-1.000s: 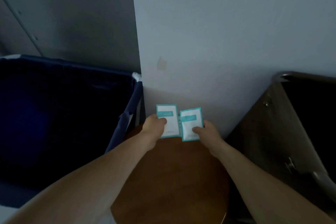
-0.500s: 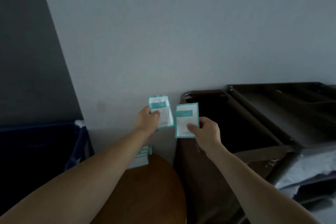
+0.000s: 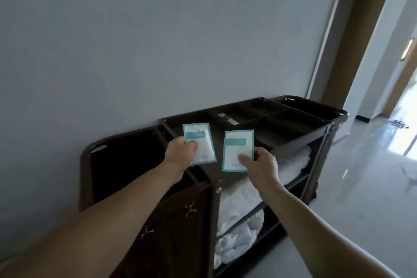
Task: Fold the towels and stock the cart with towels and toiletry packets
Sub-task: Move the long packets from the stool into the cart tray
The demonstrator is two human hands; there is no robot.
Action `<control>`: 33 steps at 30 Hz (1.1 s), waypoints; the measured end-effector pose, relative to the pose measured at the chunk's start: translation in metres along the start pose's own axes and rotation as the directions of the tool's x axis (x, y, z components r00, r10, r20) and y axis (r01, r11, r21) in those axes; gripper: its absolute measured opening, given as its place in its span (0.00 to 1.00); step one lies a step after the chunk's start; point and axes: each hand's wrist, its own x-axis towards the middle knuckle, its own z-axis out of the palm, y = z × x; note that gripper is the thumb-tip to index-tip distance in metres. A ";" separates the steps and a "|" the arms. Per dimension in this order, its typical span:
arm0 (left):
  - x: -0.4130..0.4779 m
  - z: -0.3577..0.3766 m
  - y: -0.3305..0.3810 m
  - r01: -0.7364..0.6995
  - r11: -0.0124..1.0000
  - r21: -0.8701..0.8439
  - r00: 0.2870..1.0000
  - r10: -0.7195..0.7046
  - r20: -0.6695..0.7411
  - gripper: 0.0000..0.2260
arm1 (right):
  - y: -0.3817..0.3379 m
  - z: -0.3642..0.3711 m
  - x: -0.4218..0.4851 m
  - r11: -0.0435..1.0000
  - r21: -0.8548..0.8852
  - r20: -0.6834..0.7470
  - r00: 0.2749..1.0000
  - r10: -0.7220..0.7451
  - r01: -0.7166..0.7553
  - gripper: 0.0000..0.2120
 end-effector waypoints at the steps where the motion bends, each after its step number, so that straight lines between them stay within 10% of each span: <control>1: 0.003 0.026 0.005 -0.003 1.000 -0.008 1.000 0.003 0.019 0.06 | 0.006 -0.021 0.011 1.000 -0.006 -0.026 1.000 0.008 -0.009 0.04; 14: 0.105 0.219 0.038 -0.042 0.999 -0.005 0.980 0.043 0.197 0.07 | 0.060 -0.130 0.175 0.998 -0.026 -0.177 0.982 0.059 -0.064 0.07; 33: 0.342 0.302 0.042 -0.004 1.000 0.029 1.000 0.004 0.007 0.10 | 0.085 -0.094 0.498 0.977 -0.196 0.000 0.996 0.087 -0.085 0.05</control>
